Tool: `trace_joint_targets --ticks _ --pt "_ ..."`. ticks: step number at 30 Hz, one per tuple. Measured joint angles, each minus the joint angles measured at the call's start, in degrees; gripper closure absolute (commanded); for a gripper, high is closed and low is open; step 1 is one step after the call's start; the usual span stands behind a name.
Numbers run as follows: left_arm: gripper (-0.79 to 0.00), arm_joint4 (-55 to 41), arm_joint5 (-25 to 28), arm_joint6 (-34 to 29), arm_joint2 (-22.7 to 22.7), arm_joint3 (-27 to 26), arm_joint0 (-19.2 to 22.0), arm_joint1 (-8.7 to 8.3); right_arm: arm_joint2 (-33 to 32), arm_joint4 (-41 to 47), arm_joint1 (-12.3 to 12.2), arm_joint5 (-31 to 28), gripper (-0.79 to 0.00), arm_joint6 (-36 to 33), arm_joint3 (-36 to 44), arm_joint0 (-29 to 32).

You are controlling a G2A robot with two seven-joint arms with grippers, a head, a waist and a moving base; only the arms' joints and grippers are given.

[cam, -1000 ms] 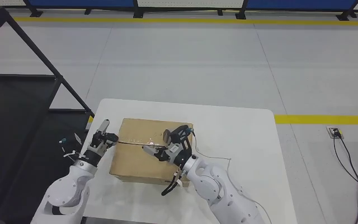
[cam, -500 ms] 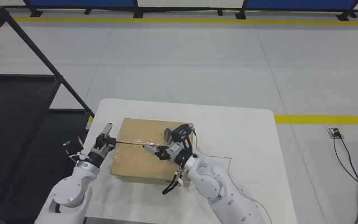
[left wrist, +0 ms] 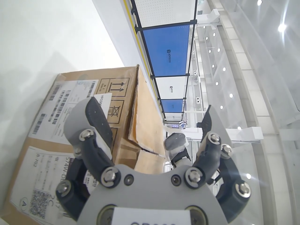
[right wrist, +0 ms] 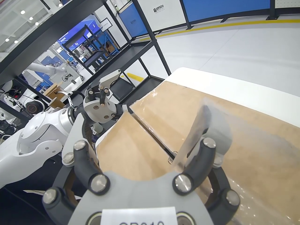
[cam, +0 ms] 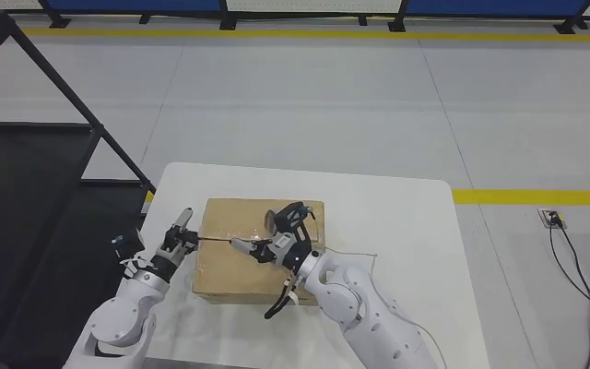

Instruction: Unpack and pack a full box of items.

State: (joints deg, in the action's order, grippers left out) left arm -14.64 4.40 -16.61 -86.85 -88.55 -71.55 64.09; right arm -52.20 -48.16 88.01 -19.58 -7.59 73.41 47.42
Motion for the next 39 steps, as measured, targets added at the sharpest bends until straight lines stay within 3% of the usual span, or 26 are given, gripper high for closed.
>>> trace_joint_targets --ticks 39 --pt "-0.785 0.0 0.8 -2.0 -1.3 -1.4 -1.9 0.57 4.3 -1.4 2.9 0.9 -0.785 0.1 -4.4 -3.2"
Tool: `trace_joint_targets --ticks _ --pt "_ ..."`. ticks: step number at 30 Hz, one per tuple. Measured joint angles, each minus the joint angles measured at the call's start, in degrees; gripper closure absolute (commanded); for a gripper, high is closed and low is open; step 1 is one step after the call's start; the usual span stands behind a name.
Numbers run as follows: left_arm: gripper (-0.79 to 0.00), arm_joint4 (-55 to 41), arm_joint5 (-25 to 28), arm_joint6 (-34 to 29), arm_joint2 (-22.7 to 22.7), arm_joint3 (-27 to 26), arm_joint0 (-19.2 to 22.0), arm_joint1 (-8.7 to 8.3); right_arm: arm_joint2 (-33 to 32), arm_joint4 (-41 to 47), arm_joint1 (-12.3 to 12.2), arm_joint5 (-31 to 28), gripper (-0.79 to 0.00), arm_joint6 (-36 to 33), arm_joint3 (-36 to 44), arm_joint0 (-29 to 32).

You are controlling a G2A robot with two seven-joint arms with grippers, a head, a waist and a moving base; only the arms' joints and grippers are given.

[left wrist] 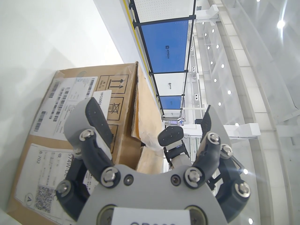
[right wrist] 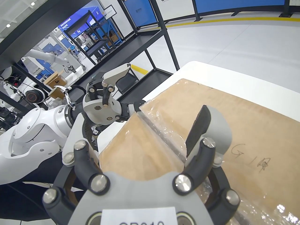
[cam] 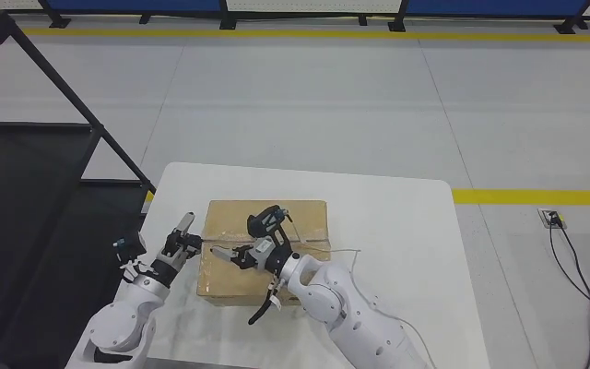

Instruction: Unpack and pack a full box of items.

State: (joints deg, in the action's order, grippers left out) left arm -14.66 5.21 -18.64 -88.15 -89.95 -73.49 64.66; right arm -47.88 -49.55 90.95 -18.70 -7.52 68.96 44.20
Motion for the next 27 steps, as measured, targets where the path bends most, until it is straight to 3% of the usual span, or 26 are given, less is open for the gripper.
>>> trace_joint_targets --ticks 11,16,21,27 --pt "-0.785 -0.7 0.3 -0.1 -1.0 -0.6 -0.3 0.09 -2.6 2.5 -0.1 -2.4 -0.785 2.4 2.2 1.4" --pt "-0.785 -1.1 0.2 -0.3 -1.6 -0.8 -0.3 0.12 -8.5 12.0 -1.1 -6.9 -0.785 -0.8 6.6 3.5" --pt "-0.785 -1.5 0.4 0.1 -1.9 -0.6 -0.3 0.21 -14.2 27.0 -2.5 -10.2 -0.785 -14.3 8.3 4.1" --pt "-0.785 -2.2 0.1 0.5 -2.5 -0.1 0.0 0.29 -17.8 41.6 -3.7 -1.4 -0.785 -34.3 6.6 1.5"
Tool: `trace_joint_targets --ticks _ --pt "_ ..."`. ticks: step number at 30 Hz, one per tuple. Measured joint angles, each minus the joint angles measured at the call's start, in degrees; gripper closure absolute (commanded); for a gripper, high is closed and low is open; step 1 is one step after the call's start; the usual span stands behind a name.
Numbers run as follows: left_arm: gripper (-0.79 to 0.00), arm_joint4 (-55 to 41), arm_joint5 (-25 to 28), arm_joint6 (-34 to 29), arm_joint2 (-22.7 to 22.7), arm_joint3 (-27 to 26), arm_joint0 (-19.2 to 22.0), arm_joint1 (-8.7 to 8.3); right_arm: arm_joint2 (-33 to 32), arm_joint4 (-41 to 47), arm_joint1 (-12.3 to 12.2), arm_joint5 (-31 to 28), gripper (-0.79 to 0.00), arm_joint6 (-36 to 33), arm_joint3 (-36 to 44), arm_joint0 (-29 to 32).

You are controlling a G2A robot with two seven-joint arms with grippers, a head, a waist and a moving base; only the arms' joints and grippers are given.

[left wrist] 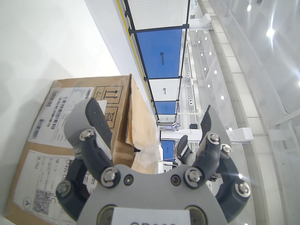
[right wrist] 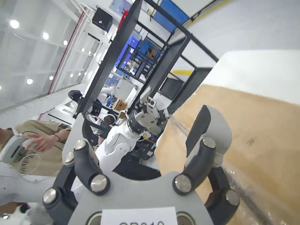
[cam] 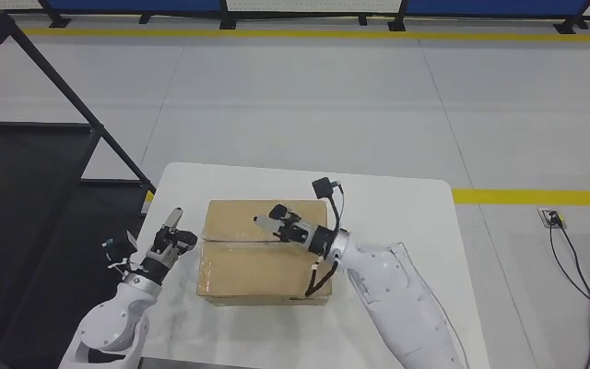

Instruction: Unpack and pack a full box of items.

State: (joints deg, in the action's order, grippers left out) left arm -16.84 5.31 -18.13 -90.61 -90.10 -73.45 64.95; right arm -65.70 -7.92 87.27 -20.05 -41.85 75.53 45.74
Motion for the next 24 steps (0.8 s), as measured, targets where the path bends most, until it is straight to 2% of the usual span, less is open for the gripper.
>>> trace_joint_targets --ticks 4,8,18,24 --pt "-0.785 0.0 -0.3 0.2 0.0 0.1 0.4 0.07 -0.9 3.6 -0.6 5.4 -0.785 -8.2 -2.3 -2.0" --pt "-0.785 0.2 -0.5 0.5 0.3 0.2 0.7 0.18 -0.9 5.8 -0.8 5.9 -0.785 -11.5 -3.1 -2.5" --pt "-0.785 0.6 -0.6 1.0 1.1 0.4 1.3 0.44 -2.9 4.9 -2.1 9.7 -0.785 -11.0 -4.7 -1.5" --pt "-0.785 0.6 -0.9 1.4 1.0 0.8 1.6 0.56 -4.7 6.1 -2.8 7.3 -0.785 -10.0 -4.4 0.0"
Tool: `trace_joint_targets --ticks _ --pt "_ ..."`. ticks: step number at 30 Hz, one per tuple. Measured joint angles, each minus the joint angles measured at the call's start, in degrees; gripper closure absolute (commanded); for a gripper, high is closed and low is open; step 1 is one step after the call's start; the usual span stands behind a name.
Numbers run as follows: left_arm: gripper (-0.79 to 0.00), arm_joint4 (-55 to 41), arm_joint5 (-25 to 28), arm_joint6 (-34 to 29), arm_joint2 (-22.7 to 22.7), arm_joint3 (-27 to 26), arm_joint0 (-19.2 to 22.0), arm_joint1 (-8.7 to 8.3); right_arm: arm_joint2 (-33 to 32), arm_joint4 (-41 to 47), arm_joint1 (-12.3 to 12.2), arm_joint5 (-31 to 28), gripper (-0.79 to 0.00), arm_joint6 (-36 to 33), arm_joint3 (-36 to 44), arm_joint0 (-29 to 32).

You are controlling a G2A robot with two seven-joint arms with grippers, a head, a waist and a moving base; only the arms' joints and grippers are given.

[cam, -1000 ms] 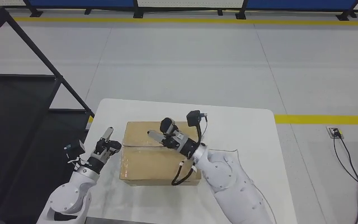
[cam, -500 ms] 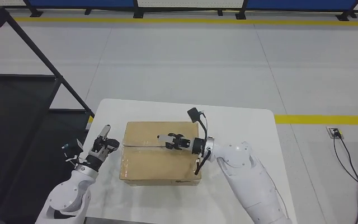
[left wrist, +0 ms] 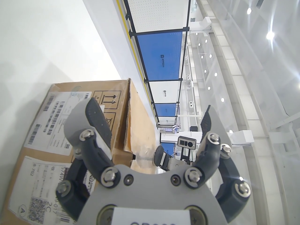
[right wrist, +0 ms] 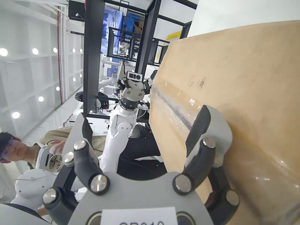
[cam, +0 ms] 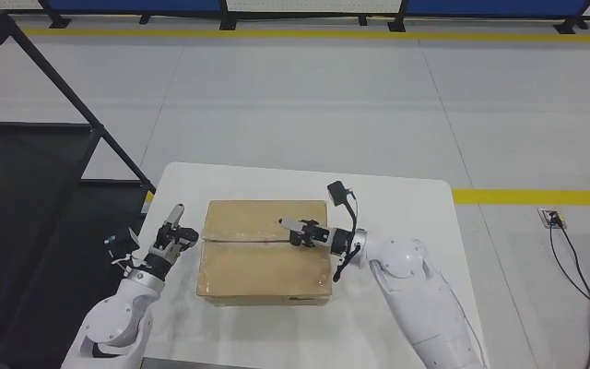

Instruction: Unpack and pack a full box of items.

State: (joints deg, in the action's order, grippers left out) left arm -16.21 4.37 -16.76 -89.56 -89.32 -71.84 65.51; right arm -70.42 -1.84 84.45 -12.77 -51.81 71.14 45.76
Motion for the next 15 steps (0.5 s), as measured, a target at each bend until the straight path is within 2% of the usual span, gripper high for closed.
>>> trace_joint_targets --ticks 9,15 --pt "-0.785 0.4 -0.4 -0.1 0.3 0.2 0.5 0.16 -3.4 0.0 -1.4 1.9 -0.785 1.4 3.7 3.7" --pt "-0.785 0.8 -0.5 -0.3 0.5 0.3 0.8 0.24 -3.5 0.0 -1.9 4.0 -0.785 1.5 4.7 4.1"
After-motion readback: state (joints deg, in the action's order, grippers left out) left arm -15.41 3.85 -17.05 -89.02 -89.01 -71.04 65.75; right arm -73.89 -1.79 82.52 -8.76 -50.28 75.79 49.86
